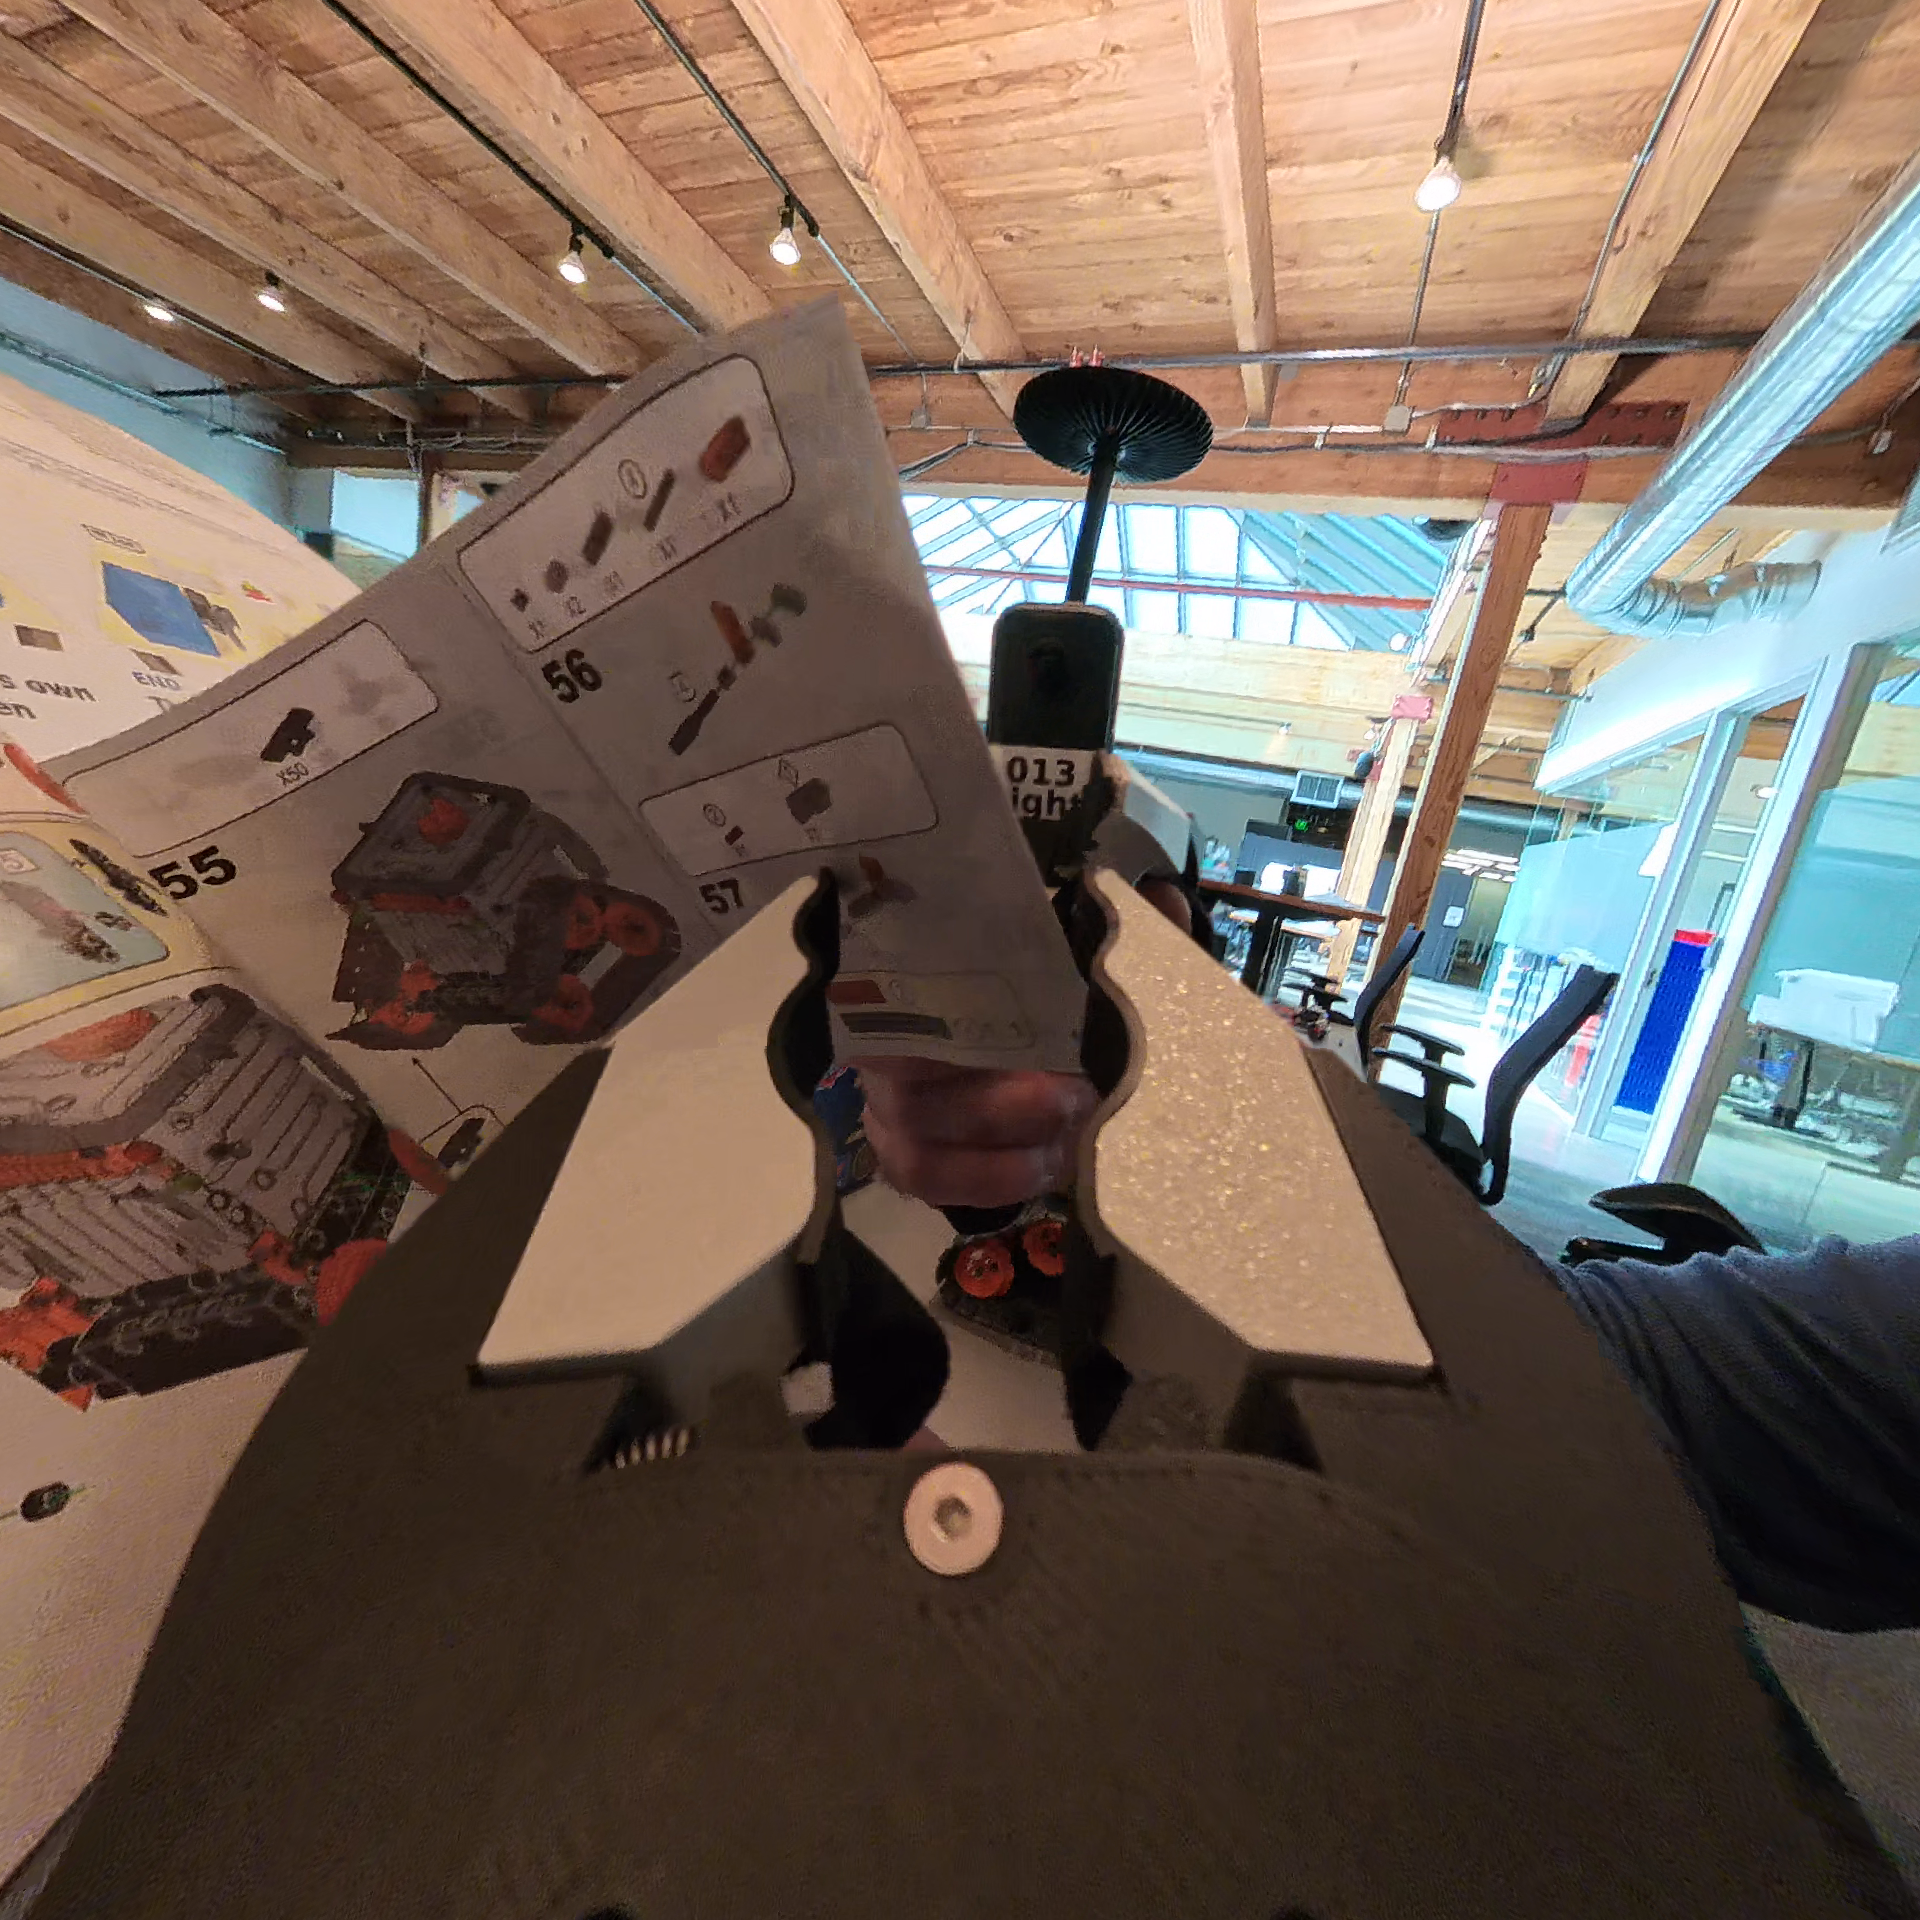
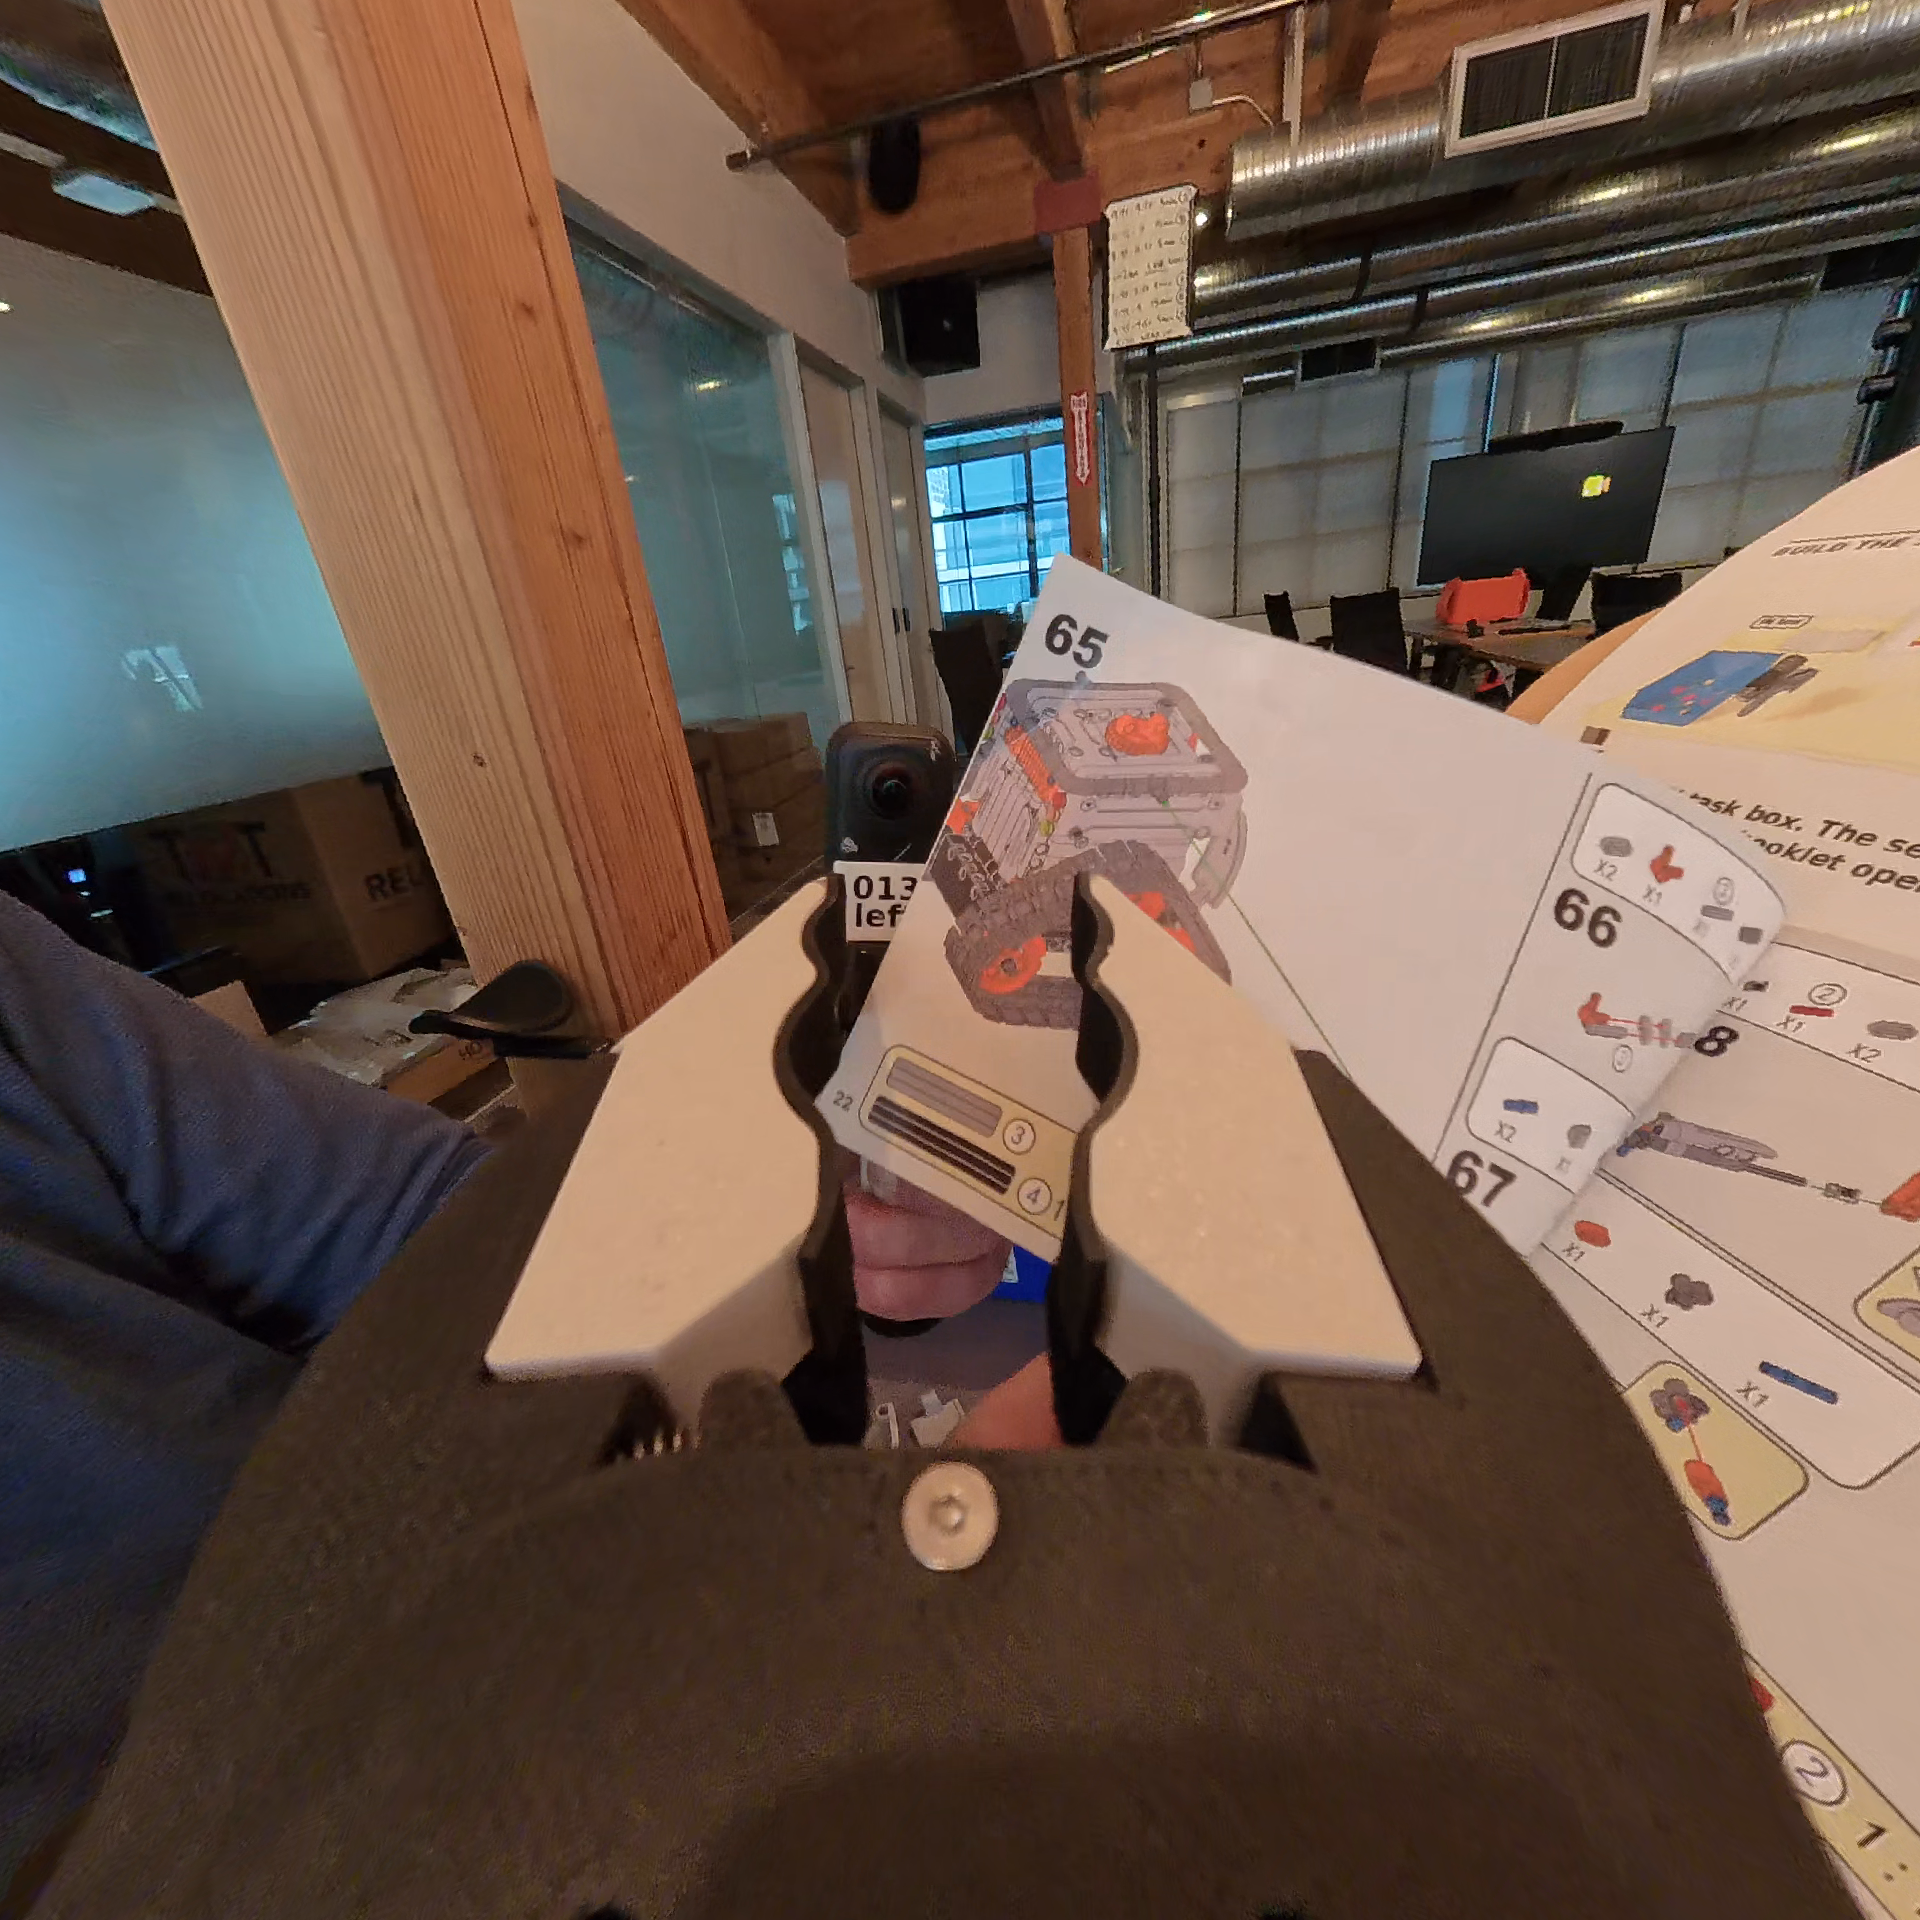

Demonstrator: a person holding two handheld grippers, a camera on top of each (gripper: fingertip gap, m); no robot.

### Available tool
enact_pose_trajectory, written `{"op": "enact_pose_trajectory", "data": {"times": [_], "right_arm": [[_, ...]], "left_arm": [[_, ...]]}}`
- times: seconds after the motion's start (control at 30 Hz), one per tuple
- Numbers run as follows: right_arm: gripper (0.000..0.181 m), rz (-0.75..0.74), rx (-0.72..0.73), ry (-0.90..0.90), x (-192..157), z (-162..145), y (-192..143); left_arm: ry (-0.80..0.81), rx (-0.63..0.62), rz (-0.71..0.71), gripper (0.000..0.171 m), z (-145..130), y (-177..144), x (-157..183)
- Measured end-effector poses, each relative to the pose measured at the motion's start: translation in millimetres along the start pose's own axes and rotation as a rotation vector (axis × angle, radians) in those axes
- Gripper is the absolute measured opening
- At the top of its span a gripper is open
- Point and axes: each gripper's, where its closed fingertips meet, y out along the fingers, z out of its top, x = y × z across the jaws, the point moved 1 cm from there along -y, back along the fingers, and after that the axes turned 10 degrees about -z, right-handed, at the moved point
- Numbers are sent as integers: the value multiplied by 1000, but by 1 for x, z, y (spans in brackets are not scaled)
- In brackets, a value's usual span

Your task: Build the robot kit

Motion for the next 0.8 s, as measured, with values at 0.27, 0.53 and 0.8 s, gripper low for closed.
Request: {"op": "enact_pose_trajectory", "data": {"times": [0.27,0.53,0.8], "right_arm": [[33,-50,-37,-72,3,-10,4],[37,-140,-71,-226,11,-13,-8],[34,-184,-141,-289,15,-23,-11]], "left_arm": [[-26,45,17,14,2,-7,-10],[-51,107,0,4,10,-12,-11],[-58,106,-50,18,6,-3,-1]]}}
